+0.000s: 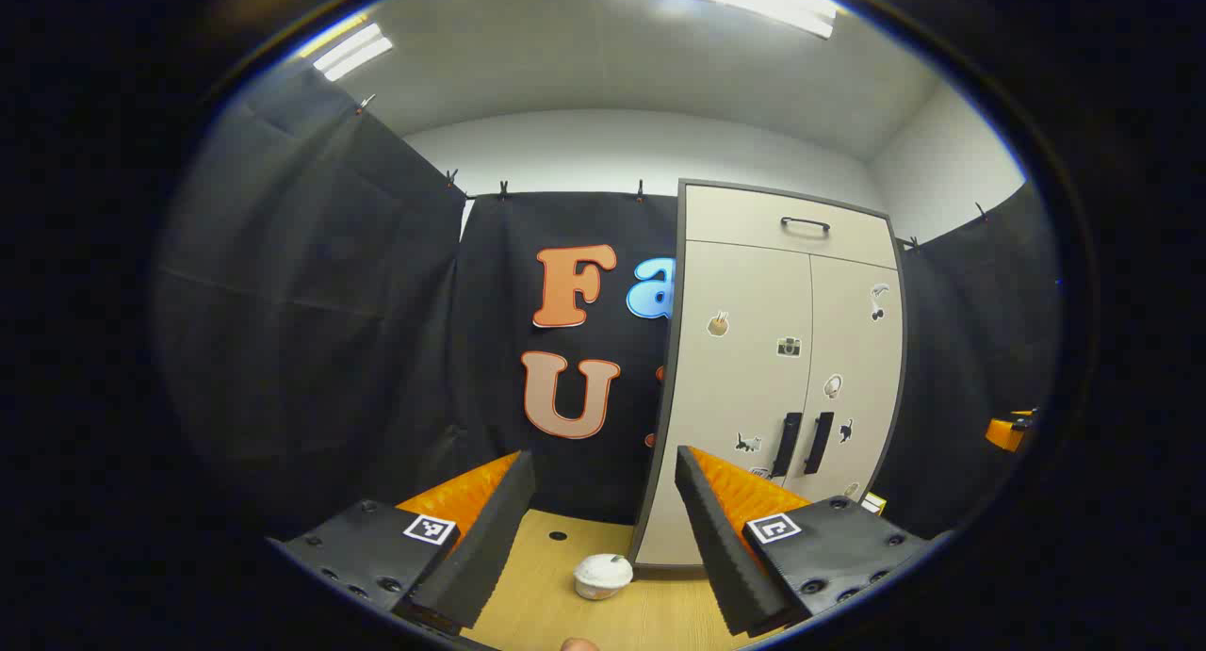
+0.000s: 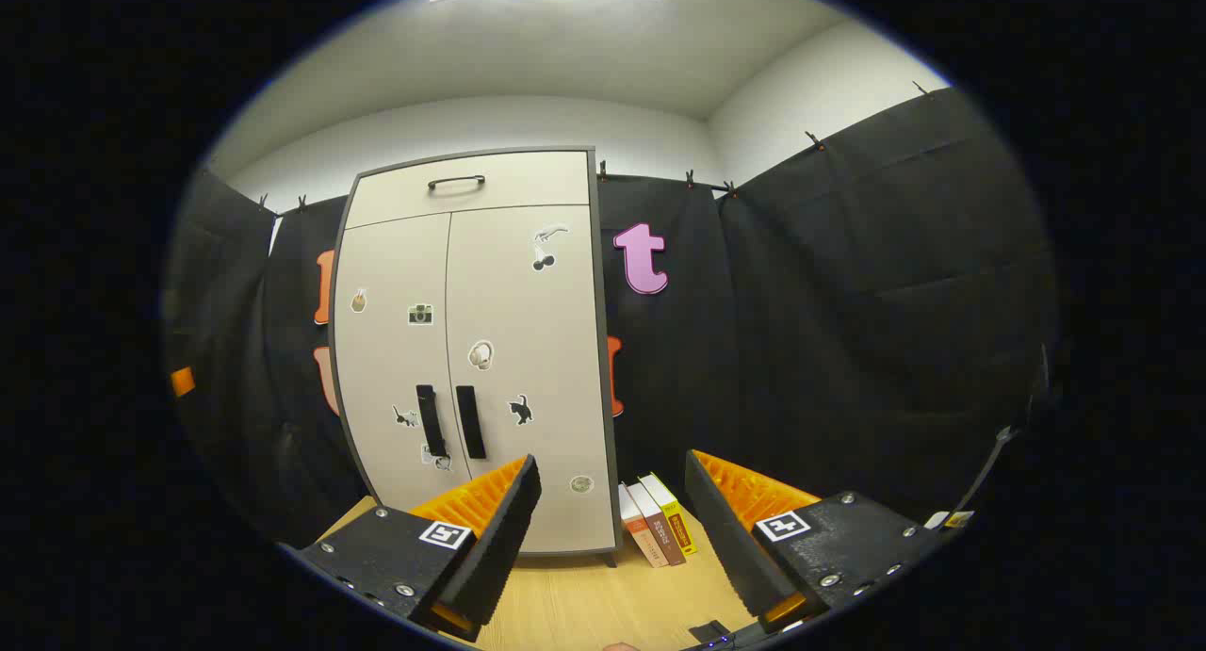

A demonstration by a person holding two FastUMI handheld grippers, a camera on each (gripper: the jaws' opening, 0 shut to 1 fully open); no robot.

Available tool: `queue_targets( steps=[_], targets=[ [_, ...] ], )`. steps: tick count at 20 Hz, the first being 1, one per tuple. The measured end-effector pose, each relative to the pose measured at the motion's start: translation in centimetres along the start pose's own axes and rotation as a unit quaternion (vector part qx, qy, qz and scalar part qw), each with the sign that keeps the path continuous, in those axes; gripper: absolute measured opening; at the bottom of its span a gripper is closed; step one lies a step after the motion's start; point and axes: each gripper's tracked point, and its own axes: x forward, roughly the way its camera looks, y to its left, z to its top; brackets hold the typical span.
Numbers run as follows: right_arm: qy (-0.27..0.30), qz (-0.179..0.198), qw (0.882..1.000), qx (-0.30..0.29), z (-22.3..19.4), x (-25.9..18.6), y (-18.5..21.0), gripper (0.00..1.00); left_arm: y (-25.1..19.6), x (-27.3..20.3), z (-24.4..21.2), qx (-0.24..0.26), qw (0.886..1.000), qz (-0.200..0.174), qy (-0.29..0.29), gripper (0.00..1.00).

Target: Open the right door of the double-door shoe cabinet with the right hand, and open the left door with the left hand.

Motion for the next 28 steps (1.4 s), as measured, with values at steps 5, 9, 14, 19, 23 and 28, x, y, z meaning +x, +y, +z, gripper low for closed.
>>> queue_targets(
  steps=[5, 9, 14, 19, 23, 28],
  targets=[
    [-0.002, -0.007, 1.000, -0.003, 0.3, -0.9, -1.0, 0.94, -0.7, -0.1, -0.3, 0.007, 1.000, -0.003, 0.005, 0.96],
    [-0.003, -0.007, 1.000, -0.001, 0.5, -1.0, -1.1, 0.94, -0.8, -0.2, -0.2, 0.009, 1.000, -0.002, 0.008, 0.96],
    [-0.006, -0.007, 1.000, -0.004, 0.7, -0.9, -1.0, 0.94, -0.5, -0.4, 0.2, 0.014, 1.000, -0.001, 0.002, 0.96],
    [-0.006, -0.007, 1.000, -0.004, 0.5, -0.9, -0.7, 0.94, 0.0, -0.5, 0.6, 0.010, 1.000, 0.002, -0.001, 0.96],
    [-0.004, -0.005, 1.000, -0.005, 0.3, -0.8, -0.3, 0.94, 0.6, -0.6, 0.7, 0.012, 1.000, 0.006, -0.002, 0.96],
    [0.003, -0.005, 1.000, -0.014, -0.6, 0.7, 0.7, 0.94, 0.8, -0.5, 0.8, 0.016, 1.000, 0.007, -0.003, 0.98]
  ],
)
